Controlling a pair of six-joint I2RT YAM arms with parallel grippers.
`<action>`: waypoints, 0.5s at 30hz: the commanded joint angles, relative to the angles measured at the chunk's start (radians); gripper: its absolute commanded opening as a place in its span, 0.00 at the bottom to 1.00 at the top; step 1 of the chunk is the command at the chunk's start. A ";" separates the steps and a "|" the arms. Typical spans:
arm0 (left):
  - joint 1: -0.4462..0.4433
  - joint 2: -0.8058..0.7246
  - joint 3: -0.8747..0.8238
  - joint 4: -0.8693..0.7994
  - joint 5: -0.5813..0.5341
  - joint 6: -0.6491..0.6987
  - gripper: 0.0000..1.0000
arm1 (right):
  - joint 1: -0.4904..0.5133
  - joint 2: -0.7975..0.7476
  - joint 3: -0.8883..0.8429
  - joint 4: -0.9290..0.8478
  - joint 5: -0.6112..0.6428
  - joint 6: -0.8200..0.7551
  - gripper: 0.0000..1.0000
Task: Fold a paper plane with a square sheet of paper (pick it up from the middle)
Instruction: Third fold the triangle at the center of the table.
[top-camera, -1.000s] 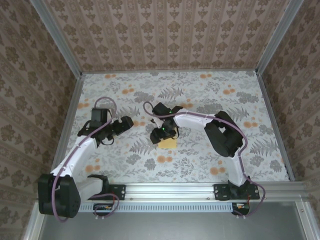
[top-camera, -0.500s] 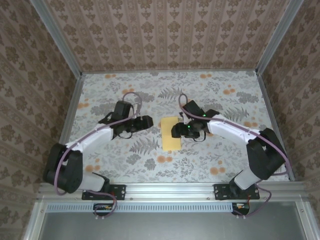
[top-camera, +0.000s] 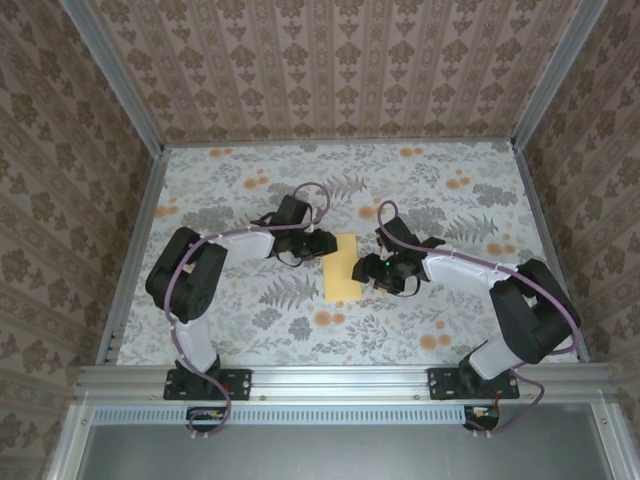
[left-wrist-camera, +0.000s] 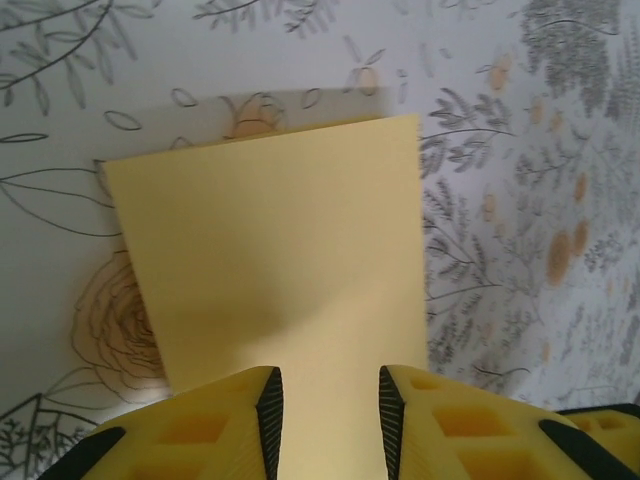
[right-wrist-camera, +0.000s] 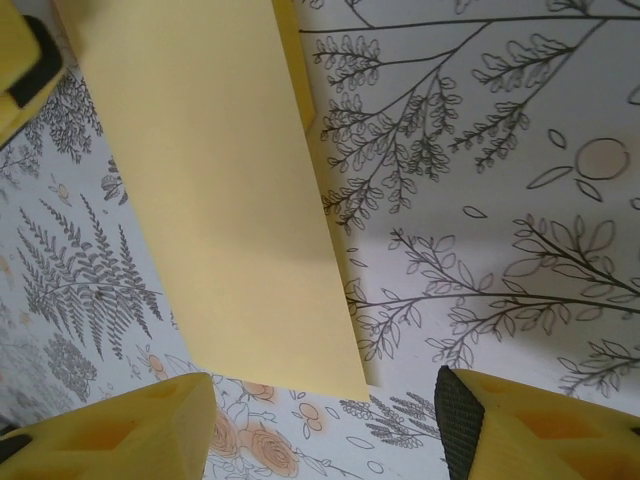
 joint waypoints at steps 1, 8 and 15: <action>-0.003 0.025 0.030 -0.046 -0.028 -0.015 0.34 | -0.004 0.029 -0.002 0.033 -0.041 0.032 0.61; -0.002 0.050 0.021 -0.086 -0.069 -0.024 0.33 | 0.001 0.077 0.001 0.037 -0.078 0.036 0.58; 0.000 0.060 0.015 -0.095 -0.076 -0.026 0.33 | 0.010 0.095 -0.013 0.070 -0.134 0.049 0.54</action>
